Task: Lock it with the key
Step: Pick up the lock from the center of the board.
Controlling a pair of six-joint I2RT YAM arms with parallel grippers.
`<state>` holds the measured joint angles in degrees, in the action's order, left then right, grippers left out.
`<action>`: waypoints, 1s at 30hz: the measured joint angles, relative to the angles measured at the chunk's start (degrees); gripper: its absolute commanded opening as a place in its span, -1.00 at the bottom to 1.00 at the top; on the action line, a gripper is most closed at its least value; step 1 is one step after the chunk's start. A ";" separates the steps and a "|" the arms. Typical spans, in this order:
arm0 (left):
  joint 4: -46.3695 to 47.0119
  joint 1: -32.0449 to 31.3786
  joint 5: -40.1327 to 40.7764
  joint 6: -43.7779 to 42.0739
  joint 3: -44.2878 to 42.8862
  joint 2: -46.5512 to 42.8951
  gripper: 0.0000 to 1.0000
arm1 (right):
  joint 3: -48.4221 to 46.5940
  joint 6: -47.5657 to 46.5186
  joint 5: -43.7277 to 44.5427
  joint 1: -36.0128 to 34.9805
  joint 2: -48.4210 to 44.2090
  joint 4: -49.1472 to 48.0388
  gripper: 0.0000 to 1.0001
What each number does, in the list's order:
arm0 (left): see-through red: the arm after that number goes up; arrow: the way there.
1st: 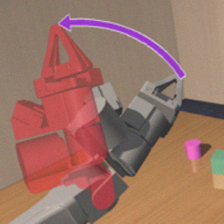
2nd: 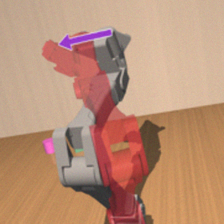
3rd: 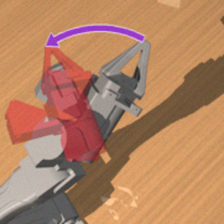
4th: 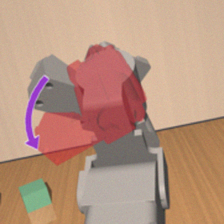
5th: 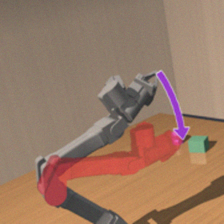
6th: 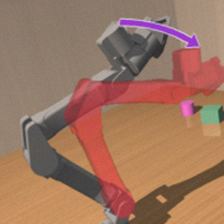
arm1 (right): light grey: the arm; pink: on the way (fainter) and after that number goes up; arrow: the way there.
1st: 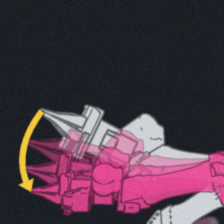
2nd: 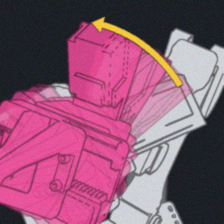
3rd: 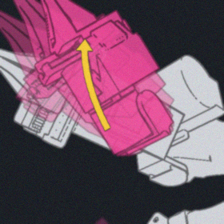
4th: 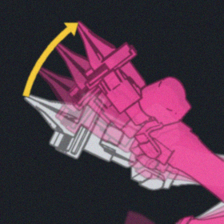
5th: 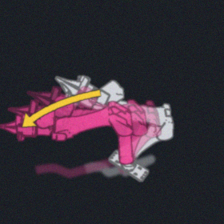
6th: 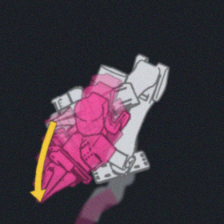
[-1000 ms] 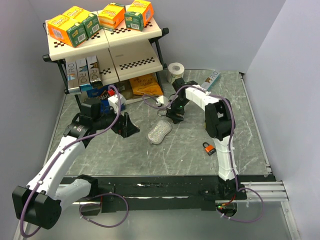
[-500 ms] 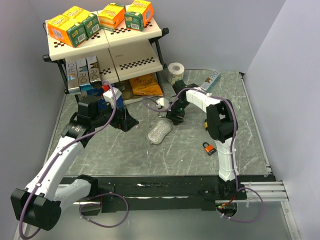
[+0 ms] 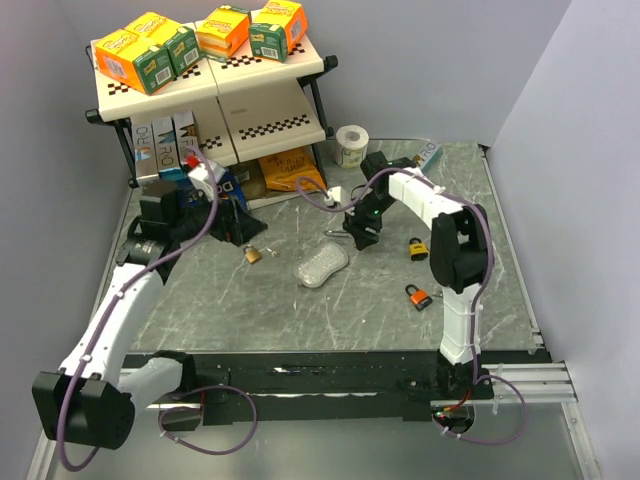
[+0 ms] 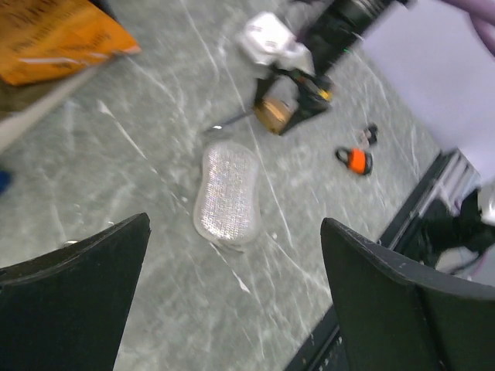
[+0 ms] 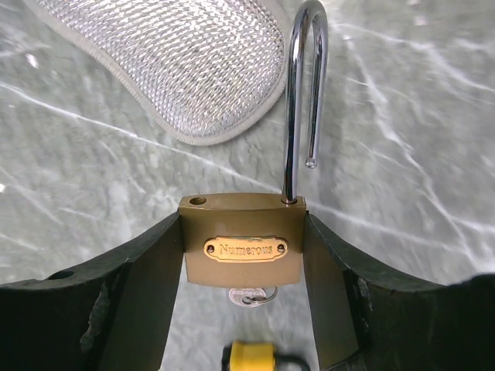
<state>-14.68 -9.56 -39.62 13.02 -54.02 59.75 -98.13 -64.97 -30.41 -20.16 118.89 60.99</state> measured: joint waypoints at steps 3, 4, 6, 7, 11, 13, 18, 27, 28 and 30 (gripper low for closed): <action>2.84 4.66 -3.19 1.46 -0.04 2.08 0.93 | -0.15 0.96 -0.66 0.63 -2.67 0.04 -1.00; 3.32 5.75 -4.00 1.70 -0.20 3.17 0.93 | -0.20 1.25 -0.76 0.85 -3.30 -0.04 -1.00; 3.98 6.47 -5.35 1.70 -0.35 4.92 0.93 | -0.42 2.23 -0.81 1.49 -4.61 -0.17 -1.00; 4.11 6.49 -5.86 1.51 -0.35 5.40 0.93 | -0.66 2.38 -0.87 1.77 -4.85 -0.02 -1.00; 4.79 6.47 -9.46 -1.22 -0.33 5.49 0.93 | -2.62 2.54 -2.34 2.73 -5.09 1.16 -1.00; 5.31 6.49 -11.23 -4.00 -0.15 4.85 0.94 | -2.97 2.56 -3.28 2.95 -5.60 2.10 -1.00; 5.79 5.90 -15.78 -13.62 2.58 2.10 0.95 | -2.47 2.71 -6.58 2.03 -10.21 5.07 -1.00; 6.23 -3.74 -18.03 -25.90 9.07 -2.25 0.95 | 0.39 5.22 -12.02 -8.17 -25.75 7.15 -1.00; 6.45 -4.37 -17.86 -26.49 9.60 -2.80 0.93 | 1.22 5.68 -12.35 -9.75 -27.06 7.23 -1.00; 7.17 -6.05 -17.14 -27.87 10.32 -4.04 0.89 | 2.73 6.82 -12.76 -12.61 -28.96 7.69 -1.00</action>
<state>-7.51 -15.62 -56.75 -14.85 -43.70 55.70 -95.39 -58.15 -43.18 -32.77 89.93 68.69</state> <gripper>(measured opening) 0.972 0.653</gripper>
